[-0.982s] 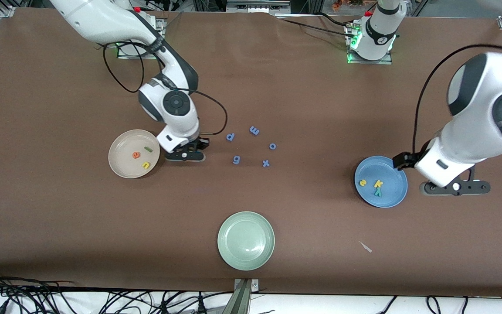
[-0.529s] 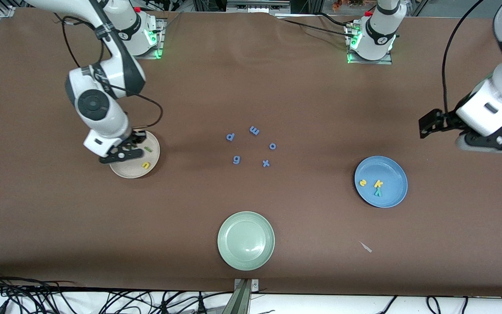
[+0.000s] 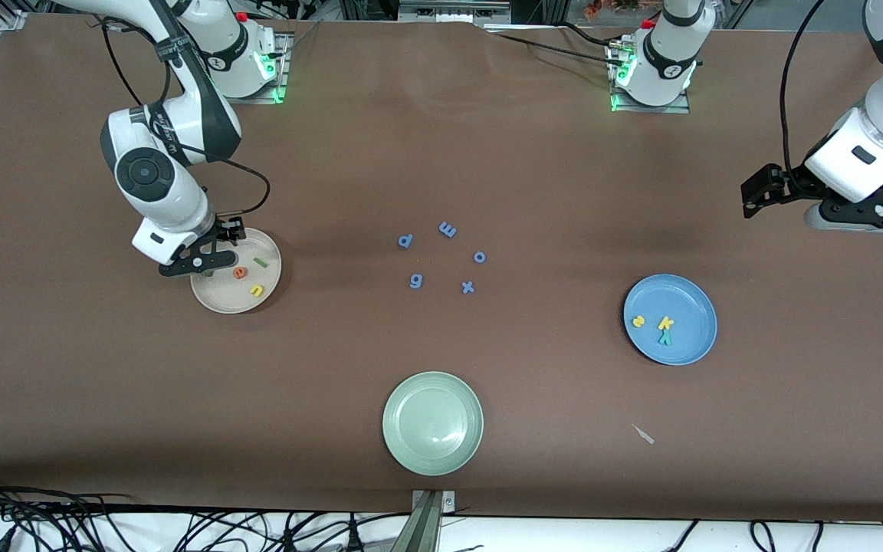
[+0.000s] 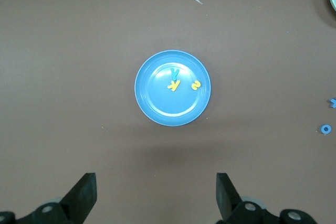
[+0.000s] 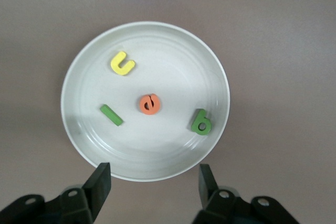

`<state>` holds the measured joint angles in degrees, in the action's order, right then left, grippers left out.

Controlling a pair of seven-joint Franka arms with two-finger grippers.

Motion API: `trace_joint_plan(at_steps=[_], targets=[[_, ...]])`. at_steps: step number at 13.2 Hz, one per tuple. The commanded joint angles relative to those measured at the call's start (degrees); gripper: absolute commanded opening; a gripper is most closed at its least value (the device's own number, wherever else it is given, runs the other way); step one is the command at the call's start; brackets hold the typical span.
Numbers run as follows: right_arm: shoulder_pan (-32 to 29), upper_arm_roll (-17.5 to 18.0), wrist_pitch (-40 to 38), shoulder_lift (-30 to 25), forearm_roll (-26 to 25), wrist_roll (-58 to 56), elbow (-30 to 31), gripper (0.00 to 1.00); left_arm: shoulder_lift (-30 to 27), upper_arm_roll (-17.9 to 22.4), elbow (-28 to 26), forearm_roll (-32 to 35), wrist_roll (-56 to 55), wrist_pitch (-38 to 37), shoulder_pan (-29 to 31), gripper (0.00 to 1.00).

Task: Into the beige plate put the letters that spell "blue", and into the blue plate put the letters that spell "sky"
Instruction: 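Drop the green d in the white plate while the left gripper withdraws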

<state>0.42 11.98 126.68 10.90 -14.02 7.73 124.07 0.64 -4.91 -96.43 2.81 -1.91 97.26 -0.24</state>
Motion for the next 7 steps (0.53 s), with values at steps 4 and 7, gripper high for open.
trace_joint_plan(at_steps=[4,7], targets=[[0.1,1.6,-21.0,-3.5,8.6,-0.9,-16.2,0.99,-1.4,-1.1,-0.9,-1.8,1.4,0.6,2.6,1.0],[0.1,1.3,-30.7,-6.5,11.0,-1.6,-24.2,1.0,-1.3,-1.6,0.3,-1.8,1.5,0.5,2.9,1.0]])
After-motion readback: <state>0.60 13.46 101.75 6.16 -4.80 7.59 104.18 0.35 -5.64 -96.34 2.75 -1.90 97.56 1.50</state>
